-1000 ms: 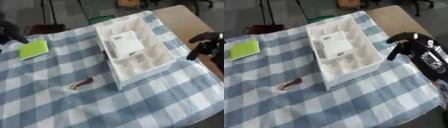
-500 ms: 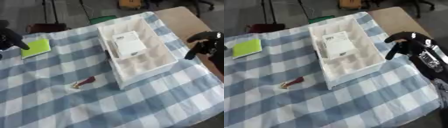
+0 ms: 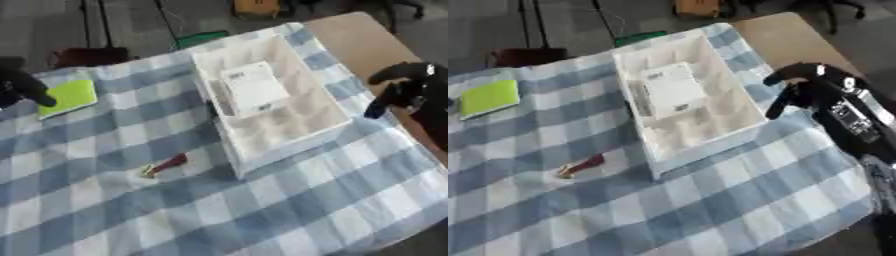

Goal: Pick up objects on the table and place them in the box.

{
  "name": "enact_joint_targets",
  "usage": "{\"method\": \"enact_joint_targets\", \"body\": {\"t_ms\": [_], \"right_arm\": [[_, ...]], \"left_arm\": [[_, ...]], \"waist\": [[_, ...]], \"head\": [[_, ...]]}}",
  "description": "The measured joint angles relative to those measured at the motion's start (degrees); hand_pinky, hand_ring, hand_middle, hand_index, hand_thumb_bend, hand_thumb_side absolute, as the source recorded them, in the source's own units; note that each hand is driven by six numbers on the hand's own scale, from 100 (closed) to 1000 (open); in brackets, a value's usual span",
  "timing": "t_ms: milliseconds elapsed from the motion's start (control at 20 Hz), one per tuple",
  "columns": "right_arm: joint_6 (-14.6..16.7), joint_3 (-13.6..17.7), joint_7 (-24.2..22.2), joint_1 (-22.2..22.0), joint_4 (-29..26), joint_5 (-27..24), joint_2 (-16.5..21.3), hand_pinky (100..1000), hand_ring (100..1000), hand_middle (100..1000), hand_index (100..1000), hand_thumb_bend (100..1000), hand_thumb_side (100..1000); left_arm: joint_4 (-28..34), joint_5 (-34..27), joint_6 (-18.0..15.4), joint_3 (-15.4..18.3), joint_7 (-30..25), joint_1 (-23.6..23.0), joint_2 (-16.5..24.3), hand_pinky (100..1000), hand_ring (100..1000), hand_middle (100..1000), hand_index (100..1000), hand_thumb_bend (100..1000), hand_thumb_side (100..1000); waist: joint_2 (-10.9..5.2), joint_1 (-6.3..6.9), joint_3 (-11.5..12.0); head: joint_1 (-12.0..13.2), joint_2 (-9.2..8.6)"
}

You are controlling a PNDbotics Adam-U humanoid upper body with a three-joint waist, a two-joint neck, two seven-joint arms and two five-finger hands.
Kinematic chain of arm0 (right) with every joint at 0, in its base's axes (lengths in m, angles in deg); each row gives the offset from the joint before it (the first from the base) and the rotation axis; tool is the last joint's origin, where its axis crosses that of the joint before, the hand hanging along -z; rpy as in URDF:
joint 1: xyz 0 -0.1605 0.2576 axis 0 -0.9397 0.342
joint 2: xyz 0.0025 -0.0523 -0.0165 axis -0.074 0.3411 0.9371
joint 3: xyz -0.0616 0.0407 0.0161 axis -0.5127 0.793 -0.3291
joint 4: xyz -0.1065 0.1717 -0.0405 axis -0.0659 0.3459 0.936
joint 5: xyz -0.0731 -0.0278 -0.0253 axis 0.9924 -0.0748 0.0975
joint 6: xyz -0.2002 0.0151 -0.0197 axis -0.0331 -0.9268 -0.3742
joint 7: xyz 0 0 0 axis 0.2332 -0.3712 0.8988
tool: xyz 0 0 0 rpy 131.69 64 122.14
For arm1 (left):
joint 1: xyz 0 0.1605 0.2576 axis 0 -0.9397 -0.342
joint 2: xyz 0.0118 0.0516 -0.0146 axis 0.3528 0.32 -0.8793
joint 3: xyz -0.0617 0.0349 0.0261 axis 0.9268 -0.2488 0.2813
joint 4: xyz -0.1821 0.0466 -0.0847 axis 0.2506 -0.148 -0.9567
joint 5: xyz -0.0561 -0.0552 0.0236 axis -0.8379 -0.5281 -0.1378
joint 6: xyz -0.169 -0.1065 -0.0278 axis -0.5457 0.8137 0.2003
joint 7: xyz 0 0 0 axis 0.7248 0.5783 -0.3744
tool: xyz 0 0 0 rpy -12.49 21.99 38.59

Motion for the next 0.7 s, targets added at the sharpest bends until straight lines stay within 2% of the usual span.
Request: {"method": "enact_joint_targets", "body": {"t_ms": [150, 200, 250, 400, 550, 600, 650, 700], "right_arm": [[0.0, 0.0, 0.0, 0.0, 0.0, 0.0, 0.0, 578, 544, 738, 812, 100, 737], [0.0, 0.0, 0.0, 0.0, 0.0, 0.0, 0.0, 578, 544, 738, 812, 100, 737], [0.0, 0.0, 0.0, 0.0, 0.0, 0.0, 0.0, 578, 544, 738, 812, 100, 737], [-0.1, 0.0, -0.1, 0.0, 0.0, 0.0, 0.0, 578, 544, 738, 812, 100, 740], [-0.1, 0.0, -0.1, 0.0, 0.0, 0.0, 0.0, 578, 543, 738, 811, 100, 742], [-0.1, 0.0, -0.2, 0.0, 0.0, 0.0, 0.0, 578, 544, 738, 811, 100, 739], [-0.1, 0.0, -0.2, 0.0, 0.0, 0.0, 0.0, 578, 544, 738, 811, 100, 739], [-0.1, 0.0, -0.2, 0.0, 0.0, 0.0, 0.0, 578, 544, 738, 812, 100, 739]], "left_arm": [[0.0, 10.5, -2.3, 0.6, 2.1, 0.0, 0.0, 879, 794, 775, 634, 658, 390], [0.0, 13.1, -2.7, 0.6, 3.1, 0.0, 0.0, 875, 788, 769, 619, 597, 361], [0.0, 15.4, -2.8, 0.6, 3.9, 0.0, 0.0, 875, 788, 769, 619, 597, 361], [0.0, 20.4, -2.3, 0.2, 6.2, 0.0, 0.0, 875, 785, 765, 603, 508, 334], [0.0, 23.9, -1.4, -0.5, 7.6, 0.0, 0.0, 879, 788, 766, 594, 471, 309], [0.0, 24.9, -1.1, -0.8, 7.8, 0.0, 0.0, 898, 807, 789, 597, 376, 234], [0.0, 26.1, -0.9, -1.5, 7.4, 0.0, 0.1, 898, 807, 789, 597, 376, 234], [0.0, 27.5, -0.6, -2.4, 6.3, 0.2, 0.4, 902, 813, 795, 597, 326, 230]], "waist": [[-0.02, 0.0, 0.0], [-0.02, 0.0, 0.0], [-0.03, 0.0, 0.0], [-0.05, -0.03, 0.0], [-0.05, -0.16, 0.0], [-0.05, -0.22, 0.0], [-0.05, -0.25, 0.0], [-0.05, -0.25, 0.0]], "head": [[-0.2, -0.04], [-0.2, -0.04], [-0.2, -0.04], [-0.2, -0.05], [-0.3, -0.05], [-0.3, -0.05], [-0.3, -0.05], [-0.3, -0.05]]}}
